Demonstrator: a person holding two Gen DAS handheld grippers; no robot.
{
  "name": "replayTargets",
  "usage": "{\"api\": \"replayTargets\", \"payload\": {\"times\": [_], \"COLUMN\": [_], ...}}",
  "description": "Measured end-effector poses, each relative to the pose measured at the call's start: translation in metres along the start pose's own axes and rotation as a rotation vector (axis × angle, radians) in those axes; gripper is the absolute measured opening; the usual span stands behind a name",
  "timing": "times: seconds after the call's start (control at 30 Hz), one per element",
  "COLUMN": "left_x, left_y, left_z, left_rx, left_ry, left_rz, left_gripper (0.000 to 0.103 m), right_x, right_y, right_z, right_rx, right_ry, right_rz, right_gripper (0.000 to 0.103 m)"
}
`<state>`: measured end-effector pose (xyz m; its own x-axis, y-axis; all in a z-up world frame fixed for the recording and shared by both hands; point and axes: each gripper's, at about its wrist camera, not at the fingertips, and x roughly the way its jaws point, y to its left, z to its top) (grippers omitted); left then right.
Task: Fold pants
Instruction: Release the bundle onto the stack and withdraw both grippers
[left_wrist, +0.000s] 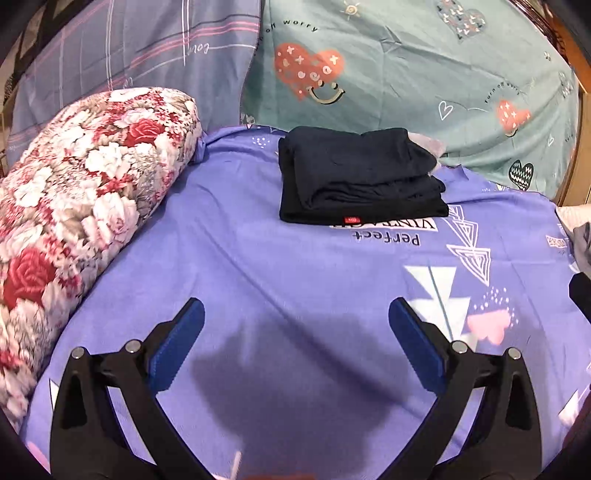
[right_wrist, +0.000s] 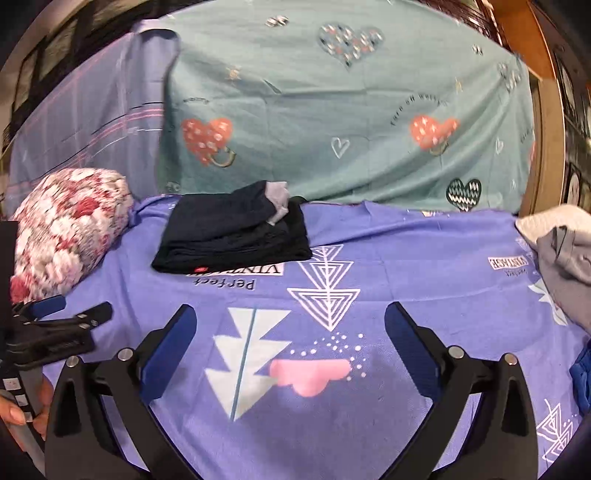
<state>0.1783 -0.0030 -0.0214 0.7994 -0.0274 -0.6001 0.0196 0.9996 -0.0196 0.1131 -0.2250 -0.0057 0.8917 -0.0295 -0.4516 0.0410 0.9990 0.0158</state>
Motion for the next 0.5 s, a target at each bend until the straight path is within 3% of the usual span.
{"api": "replayTargets", "payload": {"times": [0.1, 0.17, 0.27, 0.5], "left_x": [0.007, 0.012, 0.014, 0.024], "left_y": [-0.002, -0.004, -0.006, -0.008], "left_z": [-0.011, -0.014, -0.015, -0.019], "left_rx": [0.002, 0.021, 0.035, 0.018], "left_ry": [0.006, 0.021, 0.028, 0.110], "left_rz": [0.008, 0.002, -0.016, -0.026], "left_gripper": [0.101, 0.101, 0.101, 0.101], "right_x": [0.003, 0.016, 0.020, 0.030], "right_y": [0.000, -0.002, -0.006, 0.001], "right_z": [-0.016, -0.020, -0.024, -0.032], "right_rx": [0.035, 0.061, 0.109, 0.060], "right_ry": [-0.032, 0.048, 0.057, 0.091], "right_rz": [0.007, 0.027, 0.049, 0.027], "right_gripper": [0.102, 0.102, 0.102, 0.102]}}
